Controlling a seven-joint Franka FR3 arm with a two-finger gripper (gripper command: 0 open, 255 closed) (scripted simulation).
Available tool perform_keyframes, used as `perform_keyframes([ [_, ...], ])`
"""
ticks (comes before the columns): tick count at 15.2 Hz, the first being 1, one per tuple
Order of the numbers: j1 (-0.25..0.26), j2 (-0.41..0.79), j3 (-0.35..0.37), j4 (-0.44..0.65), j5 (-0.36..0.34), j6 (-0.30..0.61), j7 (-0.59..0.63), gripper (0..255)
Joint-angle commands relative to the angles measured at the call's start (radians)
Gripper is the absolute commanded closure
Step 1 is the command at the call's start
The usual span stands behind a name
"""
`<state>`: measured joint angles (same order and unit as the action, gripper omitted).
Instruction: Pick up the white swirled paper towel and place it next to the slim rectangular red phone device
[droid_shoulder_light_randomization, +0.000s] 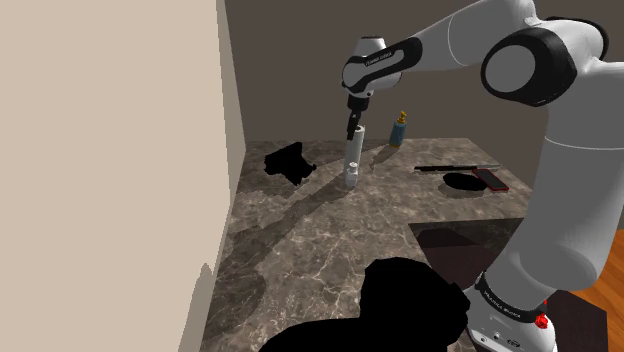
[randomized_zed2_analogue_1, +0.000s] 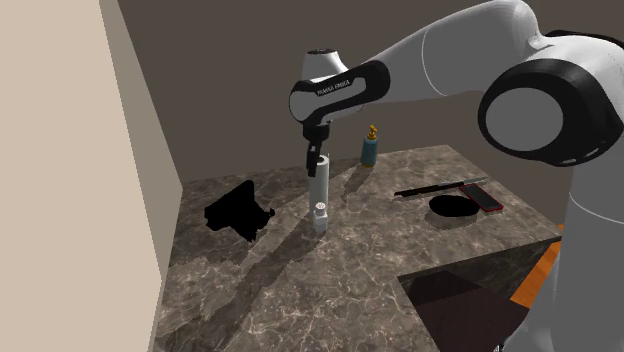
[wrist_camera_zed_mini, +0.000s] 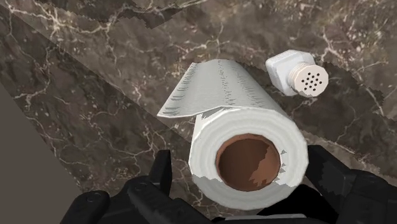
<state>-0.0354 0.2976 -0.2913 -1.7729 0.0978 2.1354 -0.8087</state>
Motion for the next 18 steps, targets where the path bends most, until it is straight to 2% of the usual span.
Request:
perform_keyframes([
  [1,0.000,0.000,0.000,-0.002,0.000,0.003,0.000,0],
  [5,0.000,0.000,0.000,-0.002,0.000,0.003,0.000,0],
  [6,0.000,0.000,0.000,-0.002,0.000,0.003,0.000,255],
  [15,0.000,0.000,0.000,-0.002,0.000,0.003,0.000,255],
  [18,0.001,-0.013,-0.002,0.021,-0.005,-0.033,0.003,255],
])
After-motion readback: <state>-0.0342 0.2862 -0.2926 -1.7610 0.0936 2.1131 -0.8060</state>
